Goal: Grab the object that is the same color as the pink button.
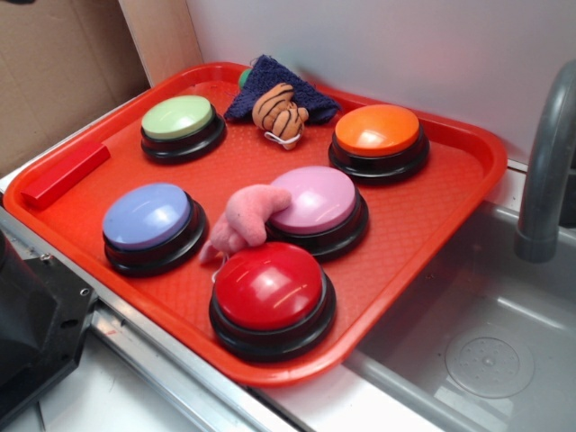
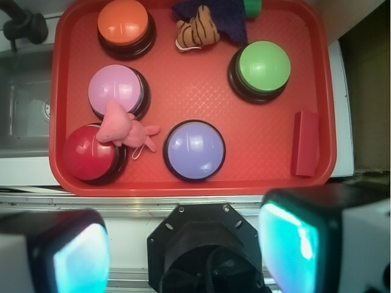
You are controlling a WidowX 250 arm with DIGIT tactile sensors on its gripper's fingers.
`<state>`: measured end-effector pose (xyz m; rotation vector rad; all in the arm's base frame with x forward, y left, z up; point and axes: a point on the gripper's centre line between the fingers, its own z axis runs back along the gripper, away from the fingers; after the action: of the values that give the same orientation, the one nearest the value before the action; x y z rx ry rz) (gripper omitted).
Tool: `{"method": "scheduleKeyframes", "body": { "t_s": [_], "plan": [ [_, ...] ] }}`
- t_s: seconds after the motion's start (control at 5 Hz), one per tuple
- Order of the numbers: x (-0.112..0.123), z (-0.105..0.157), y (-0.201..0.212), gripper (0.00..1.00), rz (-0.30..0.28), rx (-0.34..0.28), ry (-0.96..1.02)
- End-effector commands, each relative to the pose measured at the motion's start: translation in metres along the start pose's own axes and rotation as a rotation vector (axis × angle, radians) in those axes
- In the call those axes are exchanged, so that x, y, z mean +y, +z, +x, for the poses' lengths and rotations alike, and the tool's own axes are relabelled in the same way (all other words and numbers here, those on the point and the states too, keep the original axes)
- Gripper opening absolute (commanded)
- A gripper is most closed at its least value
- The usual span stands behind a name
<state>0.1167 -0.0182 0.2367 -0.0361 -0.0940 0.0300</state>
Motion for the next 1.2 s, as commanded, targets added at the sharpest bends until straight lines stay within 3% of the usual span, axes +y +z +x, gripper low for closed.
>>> {"method": "scheduleKeyframes", "body": {
  "t_s": [0.0, 0.4, 0.6, 0.8, 1.0],
  "plan": [
    [0.000, 0.000, 0.000, 1.00, 0.000, 0.000, 0.000],
    [-0.016, 0.015, -0.020, 1.00, 0.011, 0.020, 0.092],
    [-0.032, 0.024, -0.039, 1.00, -0.009, 0.043, 0.149],
    [-0.051, 0.036, -0.064, 1.00, 0.030, 0.059, 0.229],
    [-0.064, 0.046, -0.091, 1.00, 0.011, 0.075, 0.300]
  ]
}}
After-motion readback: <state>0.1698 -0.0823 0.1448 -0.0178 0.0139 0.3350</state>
